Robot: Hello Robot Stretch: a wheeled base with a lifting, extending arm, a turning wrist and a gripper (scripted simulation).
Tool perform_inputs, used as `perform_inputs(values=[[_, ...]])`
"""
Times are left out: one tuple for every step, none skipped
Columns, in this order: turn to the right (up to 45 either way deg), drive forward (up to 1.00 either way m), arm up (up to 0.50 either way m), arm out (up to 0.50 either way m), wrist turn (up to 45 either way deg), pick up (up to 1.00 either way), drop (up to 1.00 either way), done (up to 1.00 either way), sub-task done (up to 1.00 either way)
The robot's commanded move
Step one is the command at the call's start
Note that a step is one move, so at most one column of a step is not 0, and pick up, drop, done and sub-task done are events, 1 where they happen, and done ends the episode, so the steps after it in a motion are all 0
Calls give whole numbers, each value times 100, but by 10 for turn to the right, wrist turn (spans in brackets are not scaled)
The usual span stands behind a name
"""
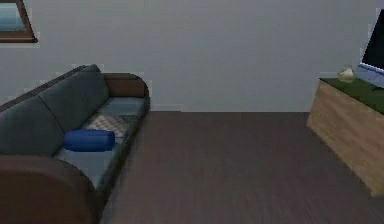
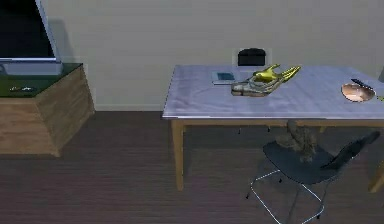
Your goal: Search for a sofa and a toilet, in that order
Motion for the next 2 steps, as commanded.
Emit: perform_inputs(values=[[0,55,0,0,0,0,0,0,0],[-360,0,0,0,0,0,0,0,0]])
